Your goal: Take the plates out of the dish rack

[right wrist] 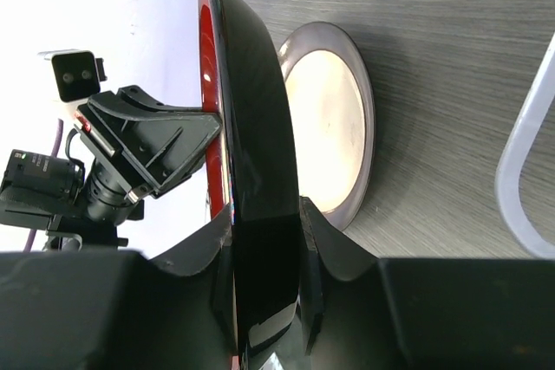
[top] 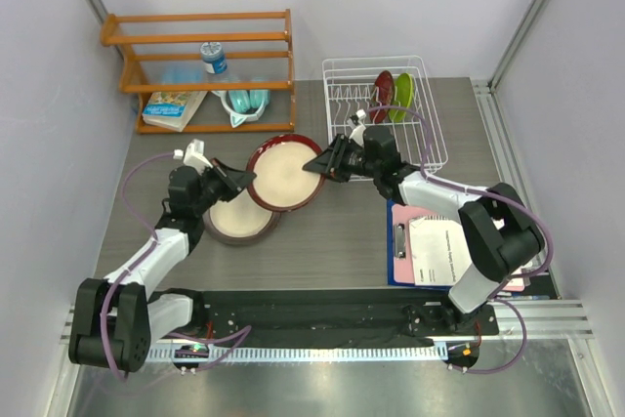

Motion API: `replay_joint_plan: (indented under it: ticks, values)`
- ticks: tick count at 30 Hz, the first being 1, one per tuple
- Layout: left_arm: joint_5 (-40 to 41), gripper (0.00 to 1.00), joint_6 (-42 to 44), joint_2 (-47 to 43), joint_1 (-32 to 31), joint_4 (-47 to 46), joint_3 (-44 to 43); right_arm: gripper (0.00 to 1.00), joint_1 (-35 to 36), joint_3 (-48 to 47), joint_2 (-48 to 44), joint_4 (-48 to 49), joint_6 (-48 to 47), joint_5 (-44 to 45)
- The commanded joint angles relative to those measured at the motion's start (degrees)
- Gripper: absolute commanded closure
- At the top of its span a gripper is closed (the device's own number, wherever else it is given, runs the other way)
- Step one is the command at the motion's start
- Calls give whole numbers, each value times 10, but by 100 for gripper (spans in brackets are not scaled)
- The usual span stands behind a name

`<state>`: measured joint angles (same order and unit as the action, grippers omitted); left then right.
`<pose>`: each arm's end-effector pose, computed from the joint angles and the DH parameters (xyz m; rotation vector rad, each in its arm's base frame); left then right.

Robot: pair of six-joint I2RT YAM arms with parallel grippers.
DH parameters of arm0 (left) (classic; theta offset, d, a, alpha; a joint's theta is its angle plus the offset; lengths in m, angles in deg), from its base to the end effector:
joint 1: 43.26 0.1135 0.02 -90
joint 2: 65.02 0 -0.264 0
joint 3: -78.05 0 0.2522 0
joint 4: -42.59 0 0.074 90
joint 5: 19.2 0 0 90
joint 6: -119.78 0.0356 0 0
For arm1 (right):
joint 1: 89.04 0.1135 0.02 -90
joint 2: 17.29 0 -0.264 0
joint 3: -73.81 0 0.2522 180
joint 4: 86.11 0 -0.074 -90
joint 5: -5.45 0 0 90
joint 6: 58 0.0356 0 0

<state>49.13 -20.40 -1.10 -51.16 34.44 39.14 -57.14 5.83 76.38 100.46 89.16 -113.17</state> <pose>0.2309 -0.0453 0.2129 -0.4475 1.9291 -1.0342 0.2997 0.2066 0.2332 0.0888 2.1723 1.4566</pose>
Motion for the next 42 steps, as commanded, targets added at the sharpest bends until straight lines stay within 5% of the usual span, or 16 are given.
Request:
replay_joint_plan:
  ticks: [1,6,10,12,16,18,42]
  values:
    - [-93,100,32,1,-40,-32,4,99,40,-36,-11,196,55,-91]
    - [-66,100,46,-18,-40,5,3,99,40,-33,-6,198,59,-89]
    - [-35,100,67,-56,-40,57,-4,83,40,-33,7,199,59,-90]
    - [-18,100,70,-72,-40,78,-6,67,40,-33,19,198,61,-91]
    - [6,100,78,-103,-39,112,-16,60,40,-31,34,211,70,-92]
    - [9,100,82,-112,-39,120,-18,47,39,-31,39,211,71,-93]
    - [5,100,79,-169,17,158,-25,32,26,-34,101,262,107,-129]
